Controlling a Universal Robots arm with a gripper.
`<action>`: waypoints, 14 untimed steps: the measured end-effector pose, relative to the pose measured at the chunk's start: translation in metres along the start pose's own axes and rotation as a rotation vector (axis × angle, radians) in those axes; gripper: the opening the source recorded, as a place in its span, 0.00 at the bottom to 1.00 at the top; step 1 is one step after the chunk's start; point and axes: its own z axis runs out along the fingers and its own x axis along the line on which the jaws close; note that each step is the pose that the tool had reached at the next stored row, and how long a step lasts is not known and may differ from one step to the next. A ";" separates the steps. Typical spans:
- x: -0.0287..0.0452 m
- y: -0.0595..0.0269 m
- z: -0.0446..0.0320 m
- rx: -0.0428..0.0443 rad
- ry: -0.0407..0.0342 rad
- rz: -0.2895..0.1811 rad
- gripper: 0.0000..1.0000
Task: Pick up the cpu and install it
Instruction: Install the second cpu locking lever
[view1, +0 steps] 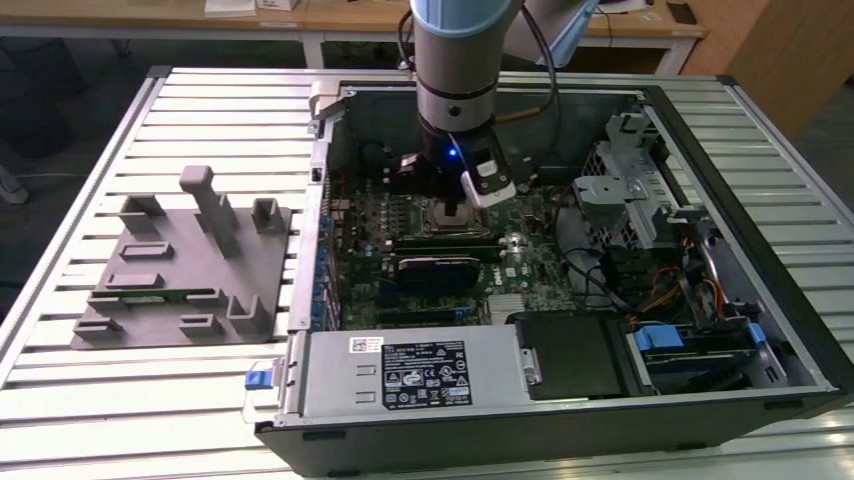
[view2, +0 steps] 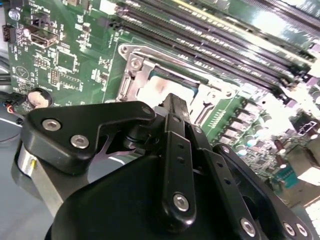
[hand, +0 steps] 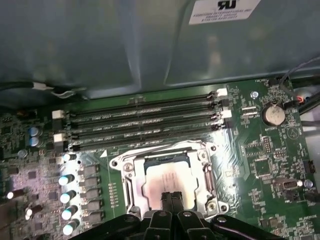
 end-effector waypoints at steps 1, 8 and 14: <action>-0.0006 0.0018 0.0004 0.0022 -0.0004 0.000 0.11; -0.0014 0.0061 0.0009 0.0106 -0.0019 0.001 0.11; -0.0014 0.0066 -0.0010 0.0109 -0.0020 0.001 0.11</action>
